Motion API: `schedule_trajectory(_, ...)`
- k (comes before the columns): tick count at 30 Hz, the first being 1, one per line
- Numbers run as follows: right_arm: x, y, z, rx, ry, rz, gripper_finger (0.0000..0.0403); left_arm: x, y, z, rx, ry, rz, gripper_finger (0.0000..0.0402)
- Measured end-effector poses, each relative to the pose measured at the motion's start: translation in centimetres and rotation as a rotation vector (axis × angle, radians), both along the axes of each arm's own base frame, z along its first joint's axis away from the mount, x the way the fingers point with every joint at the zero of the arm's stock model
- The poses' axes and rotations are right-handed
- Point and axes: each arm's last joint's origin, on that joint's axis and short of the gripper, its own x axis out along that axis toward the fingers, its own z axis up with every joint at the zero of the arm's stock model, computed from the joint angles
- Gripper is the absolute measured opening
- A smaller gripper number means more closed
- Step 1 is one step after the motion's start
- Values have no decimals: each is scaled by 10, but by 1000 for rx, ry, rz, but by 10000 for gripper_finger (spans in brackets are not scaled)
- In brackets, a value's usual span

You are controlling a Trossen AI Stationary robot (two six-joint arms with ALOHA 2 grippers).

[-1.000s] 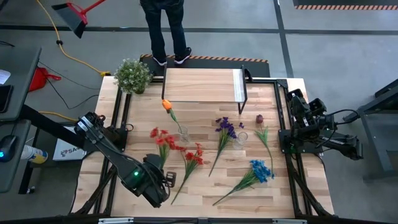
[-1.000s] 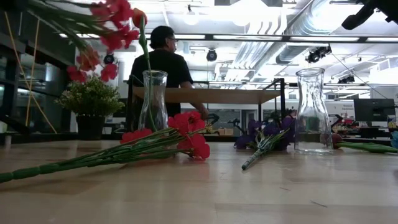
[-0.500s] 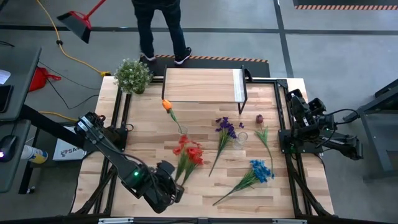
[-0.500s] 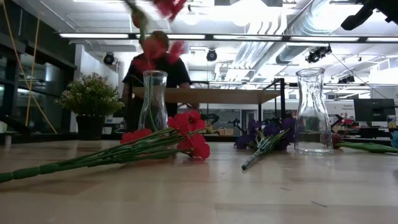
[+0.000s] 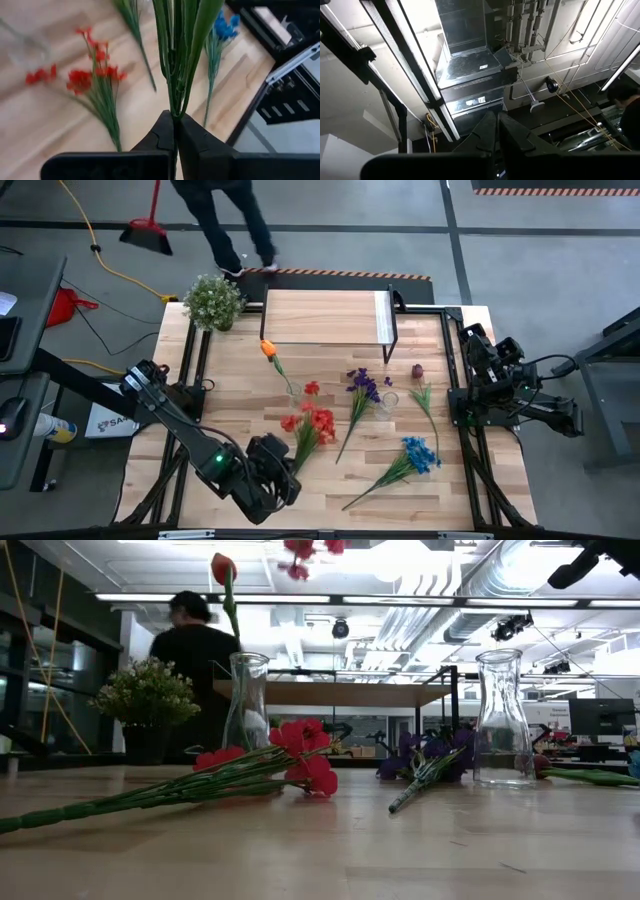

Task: Pick and place flowers into a vace then onto a shelf
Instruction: Put the left orange flowers into the left transparent vase

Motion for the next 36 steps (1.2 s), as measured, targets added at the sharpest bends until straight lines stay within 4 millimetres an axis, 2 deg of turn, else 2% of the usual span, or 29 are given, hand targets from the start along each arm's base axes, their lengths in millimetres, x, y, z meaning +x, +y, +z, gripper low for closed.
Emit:
schedule_trajectory(4, 0, 0, 0, 0, -1, 0, 12, 6, 10, 8, 72, -21, -17, 37)
schedule_trajectory(13, 0, 0, 0, -2, 0, 1, 12, 33, 47, 48, 331, -20, -111, 37)
schedule_trajectory(18, 0, 1, 0, -16, 4, 17, 12, 37, 67, 67, 468, 34, -122, 37)
schedule_trajectory(24, 0, 1, 0, -20, 5, 21, 12, 30, 86, 72, 598, 137, -53, 37)
schedule_trajectory(36, 0, 0, 0, -18, 6, -14, 12, 30, 115, 80, 749, 153, 115, 37)
